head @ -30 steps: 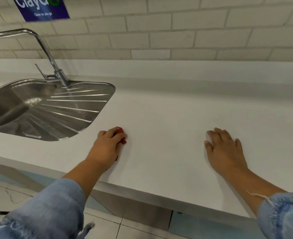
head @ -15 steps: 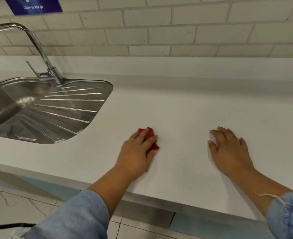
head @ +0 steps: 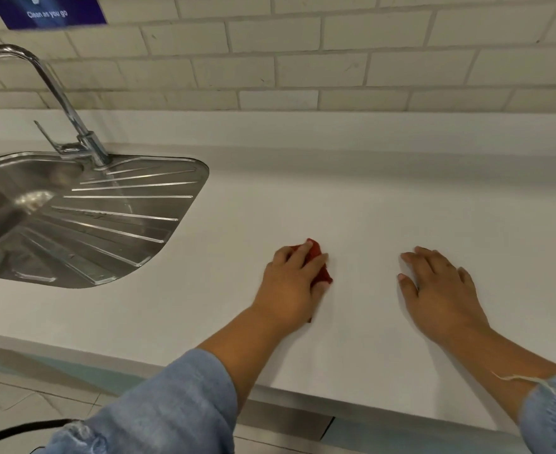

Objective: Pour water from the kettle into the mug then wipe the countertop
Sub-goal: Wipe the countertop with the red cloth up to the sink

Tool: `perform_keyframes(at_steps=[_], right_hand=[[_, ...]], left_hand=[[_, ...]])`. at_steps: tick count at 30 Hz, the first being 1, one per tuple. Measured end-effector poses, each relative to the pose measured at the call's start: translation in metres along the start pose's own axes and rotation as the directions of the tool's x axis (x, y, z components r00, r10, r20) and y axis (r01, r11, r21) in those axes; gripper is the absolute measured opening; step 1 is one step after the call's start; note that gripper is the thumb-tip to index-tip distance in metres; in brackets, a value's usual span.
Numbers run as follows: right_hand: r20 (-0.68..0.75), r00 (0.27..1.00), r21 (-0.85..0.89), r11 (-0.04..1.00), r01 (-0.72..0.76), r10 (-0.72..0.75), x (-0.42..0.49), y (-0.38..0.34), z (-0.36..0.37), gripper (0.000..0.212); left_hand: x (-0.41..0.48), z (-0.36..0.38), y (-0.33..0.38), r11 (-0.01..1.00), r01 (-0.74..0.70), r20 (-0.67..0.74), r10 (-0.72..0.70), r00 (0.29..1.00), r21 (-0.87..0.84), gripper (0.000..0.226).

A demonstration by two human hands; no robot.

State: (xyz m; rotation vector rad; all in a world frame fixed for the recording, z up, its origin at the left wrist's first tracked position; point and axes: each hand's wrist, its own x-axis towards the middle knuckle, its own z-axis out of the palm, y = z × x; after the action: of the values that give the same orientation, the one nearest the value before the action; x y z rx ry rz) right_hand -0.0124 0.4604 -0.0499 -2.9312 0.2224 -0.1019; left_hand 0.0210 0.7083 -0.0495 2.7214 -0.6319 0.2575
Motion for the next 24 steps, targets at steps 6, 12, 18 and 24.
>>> perform_keyframes(at_steps=[6, 12, 18, 24], right_hand=[[-0.001, 1.0, -0.011, 1.0, -0.004, 0.004, 0.001, 0.002, 0.001, 0.046], [-0.018, 1.0, 0.011, 1.0, 0.003, -0.003, 0.001, 0.003, 0.002, 0.045], [0.023, 0.998, 0.011, 0.998, -0.055, 0.055, 0.007, 0.0, 0.0, 0.044], [0.012, 1.0, 0.036, 0.999, -0.01, 0.01, 0.054, -0.035, -0.006, 0.045]], left_hand=[[0.019, -0.003, -0.058, 0.989, 0.123, -0.055, -0.118, 0.991, 0.085, 0.044], [0.013, -0.034, -0.155, 0.884, 0.44, -0.139, -0.421, 0.896, 0.16, 0.038], [0.008, -0.05, -0.159, 0.873, 0.48, -0.238, -0.45, 0.861, 0.084, 0.039], [0.036, -0.023, -0.055, 0.995, 0.098, -0.072, -0.096, 0.993, 0.024, 0.039]])
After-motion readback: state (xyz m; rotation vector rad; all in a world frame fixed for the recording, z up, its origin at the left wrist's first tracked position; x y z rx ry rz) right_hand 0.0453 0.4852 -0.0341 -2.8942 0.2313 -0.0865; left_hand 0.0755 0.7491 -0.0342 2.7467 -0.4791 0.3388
